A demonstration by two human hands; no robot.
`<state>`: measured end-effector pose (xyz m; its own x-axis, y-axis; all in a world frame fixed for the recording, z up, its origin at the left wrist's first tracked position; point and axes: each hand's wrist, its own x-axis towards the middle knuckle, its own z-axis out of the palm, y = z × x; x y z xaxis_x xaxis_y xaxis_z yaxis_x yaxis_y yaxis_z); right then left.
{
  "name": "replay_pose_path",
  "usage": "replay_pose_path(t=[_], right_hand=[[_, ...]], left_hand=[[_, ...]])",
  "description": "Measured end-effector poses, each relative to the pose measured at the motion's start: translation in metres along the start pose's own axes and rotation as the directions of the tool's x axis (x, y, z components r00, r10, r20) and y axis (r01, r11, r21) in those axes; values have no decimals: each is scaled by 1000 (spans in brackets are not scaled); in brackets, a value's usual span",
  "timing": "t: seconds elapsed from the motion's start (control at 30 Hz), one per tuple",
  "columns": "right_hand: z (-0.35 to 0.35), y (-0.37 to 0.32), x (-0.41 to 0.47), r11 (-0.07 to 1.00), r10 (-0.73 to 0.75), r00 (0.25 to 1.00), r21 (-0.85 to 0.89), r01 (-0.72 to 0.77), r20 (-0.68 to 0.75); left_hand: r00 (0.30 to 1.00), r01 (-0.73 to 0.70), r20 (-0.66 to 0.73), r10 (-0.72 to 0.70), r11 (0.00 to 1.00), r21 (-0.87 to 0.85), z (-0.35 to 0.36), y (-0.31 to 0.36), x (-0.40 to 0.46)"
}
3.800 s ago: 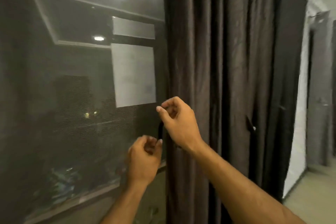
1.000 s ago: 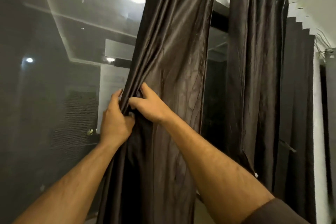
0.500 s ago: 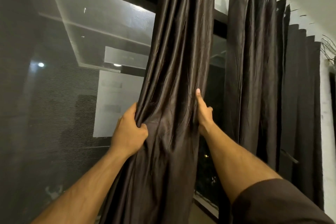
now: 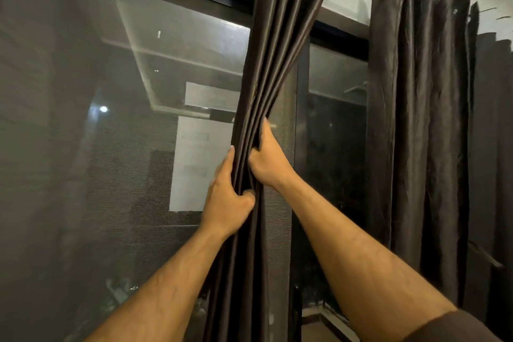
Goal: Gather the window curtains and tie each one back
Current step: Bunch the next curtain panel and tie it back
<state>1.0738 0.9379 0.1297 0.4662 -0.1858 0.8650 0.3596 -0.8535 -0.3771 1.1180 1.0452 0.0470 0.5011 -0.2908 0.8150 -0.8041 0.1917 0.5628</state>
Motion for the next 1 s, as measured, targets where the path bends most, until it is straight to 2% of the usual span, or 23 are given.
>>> replay_pose_path(t=[0.13,0.27,0.57,0.7,0.77,0.87,0.93,1.0], right_hand=[[40,-28,9,999,-13,995,-35,17,99],[67,-59,22,998,-51,985,-27,56,162],[156,-129,28,991,-133,932,30,130,338],[181,-138,27,978,-182,943,146,146,277],[185,-132,24,968,-189,956,205,143,223],[181,-116,11,946,-123,972,321,53,201],[172,-107,-2,896,-40,979,441,-53,199],[163,-97,-13,809,117,972,549,-212,202]], left_hand=[[988,11,-152,-6,999,33,-31,1,2],[969,15,-246,0,998,61,-66,-2,2],[879,-1,-472,63,991,131,-152,-9,-13],[848,-2,-521,100,983,185,-181,-10,-18],[866,-15,-485,120,976,216,-188,-10,-17],[896,-7,-435,92,981,193,-187,-7,-19],[895,61,-447,-9,993,101,-182,-5,-20],[874,149,-463,-146,988,-28,-182,-8,-19]])
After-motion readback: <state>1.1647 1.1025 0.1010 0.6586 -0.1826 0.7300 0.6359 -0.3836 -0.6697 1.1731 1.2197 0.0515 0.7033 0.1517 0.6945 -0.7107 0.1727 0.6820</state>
